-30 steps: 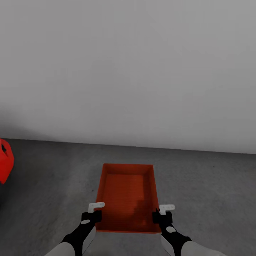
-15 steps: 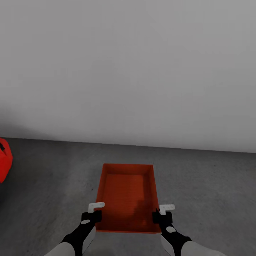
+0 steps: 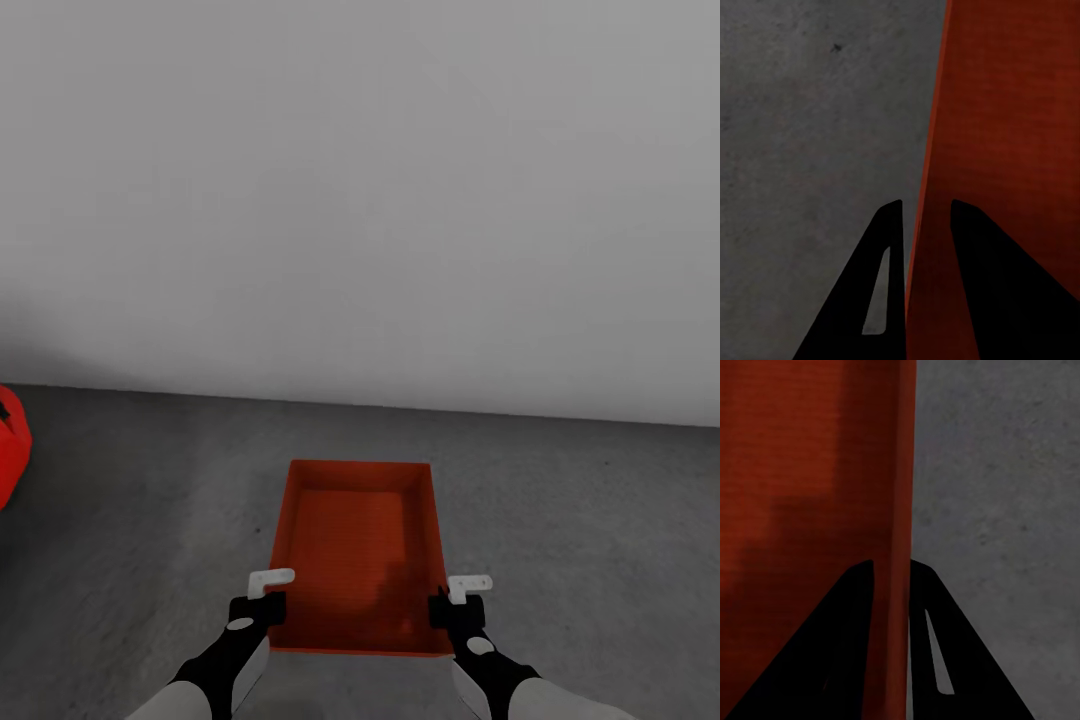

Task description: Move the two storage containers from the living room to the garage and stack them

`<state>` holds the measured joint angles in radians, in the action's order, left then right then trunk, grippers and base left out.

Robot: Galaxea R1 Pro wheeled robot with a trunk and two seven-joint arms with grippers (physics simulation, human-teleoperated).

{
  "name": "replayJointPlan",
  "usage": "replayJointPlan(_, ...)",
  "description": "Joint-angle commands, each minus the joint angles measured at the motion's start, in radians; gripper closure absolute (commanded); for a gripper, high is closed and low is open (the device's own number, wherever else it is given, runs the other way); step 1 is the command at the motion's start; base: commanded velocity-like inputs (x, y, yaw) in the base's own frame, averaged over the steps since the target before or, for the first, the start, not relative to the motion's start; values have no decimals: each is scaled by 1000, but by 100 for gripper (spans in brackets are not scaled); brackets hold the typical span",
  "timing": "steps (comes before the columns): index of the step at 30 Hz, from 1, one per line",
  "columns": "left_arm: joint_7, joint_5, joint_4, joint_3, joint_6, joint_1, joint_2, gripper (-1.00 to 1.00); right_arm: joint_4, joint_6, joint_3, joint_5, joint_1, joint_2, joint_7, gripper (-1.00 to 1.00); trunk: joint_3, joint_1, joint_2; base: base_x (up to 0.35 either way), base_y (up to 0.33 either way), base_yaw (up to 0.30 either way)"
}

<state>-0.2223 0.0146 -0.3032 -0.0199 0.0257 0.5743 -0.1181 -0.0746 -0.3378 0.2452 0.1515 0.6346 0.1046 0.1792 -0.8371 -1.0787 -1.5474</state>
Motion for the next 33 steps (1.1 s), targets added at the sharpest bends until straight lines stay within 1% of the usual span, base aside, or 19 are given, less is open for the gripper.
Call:
replayJointPlan(1, -5, -8, -4, -9, 2, 1, -6, 100, 4, -4, -18, 23, 0, 0, 5, 100, -4, -4, -8, 0, 0, 0)
replayJointPlan(7, -5, -8, -4, -10, 2, 1, -6, 100, 4, -4, -18, 23, 0, 0, 5, 100, -23, -27, -50, 0, 0, -19)
replayJointPlan(16, -6, -8, -5, -11, 2, 1, -6, 100, 4, -4, -18, 23, 0, 0, 5, 100, -51, -61, -113, 0, 0, -135)
replayJointPlan(33, -6, -8, -5, -11, 2, 1, -6, 100, 4, -4, -18, 23, 0, 0, 5, 100, -104, -127, -232, 0, 0, -6)
